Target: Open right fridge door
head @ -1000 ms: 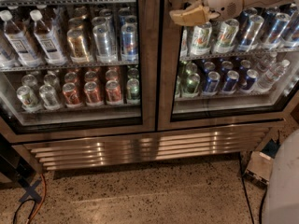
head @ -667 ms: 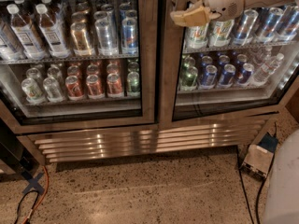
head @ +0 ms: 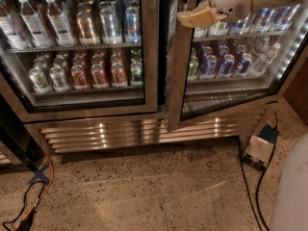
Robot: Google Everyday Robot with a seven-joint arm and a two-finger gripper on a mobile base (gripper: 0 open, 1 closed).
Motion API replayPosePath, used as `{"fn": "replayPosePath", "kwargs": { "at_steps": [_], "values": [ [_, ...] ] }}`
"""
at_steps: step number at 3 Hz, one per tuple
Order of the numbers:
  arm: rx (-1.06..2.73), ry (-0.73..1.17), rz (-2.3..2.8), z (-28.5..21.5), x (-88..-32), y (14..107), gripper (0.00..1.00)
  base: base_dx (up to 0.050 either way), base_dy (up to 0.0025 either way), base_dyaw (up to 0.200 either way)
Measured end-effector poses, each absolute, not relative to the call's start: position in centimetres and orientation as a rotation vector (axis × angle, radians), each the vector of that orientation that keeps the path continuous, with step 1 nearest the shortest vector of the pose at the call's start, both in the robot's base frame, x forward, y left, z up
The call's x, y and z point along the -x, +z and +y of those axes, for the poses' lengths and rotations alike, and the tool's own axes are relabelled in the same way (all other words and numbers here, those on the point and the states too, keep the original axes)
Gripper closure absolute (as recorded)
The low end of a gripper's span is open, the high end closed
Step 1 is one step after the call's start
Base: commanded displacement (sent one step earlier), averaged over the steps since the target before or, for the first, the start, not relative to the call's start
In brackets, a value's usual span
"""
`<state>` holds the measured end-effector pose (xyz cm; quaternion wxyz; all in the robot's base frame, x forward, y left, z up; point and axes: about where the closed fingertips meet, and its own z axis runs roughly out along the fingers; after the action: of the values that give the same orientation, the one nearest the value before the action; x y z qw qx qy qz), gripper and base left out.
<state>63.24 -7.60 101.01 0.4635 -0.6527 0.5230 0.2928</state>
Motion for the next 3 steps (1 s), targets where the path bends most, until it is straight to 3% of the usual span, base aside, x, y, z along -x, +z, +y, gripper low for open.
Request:
{"fn": "replayPosePath", "kwargs": {
  "at_steps": [1,3],
  "values": [
    [1.604,0.720,1.285,-7.60,-63.25,101.01,1.00,0.000,0.00000,0.000],
    [1.604,0.720,1.285,-7.59,-63.25,101.01,0.58,0.000,0.00000,0.000]
  ]
}}
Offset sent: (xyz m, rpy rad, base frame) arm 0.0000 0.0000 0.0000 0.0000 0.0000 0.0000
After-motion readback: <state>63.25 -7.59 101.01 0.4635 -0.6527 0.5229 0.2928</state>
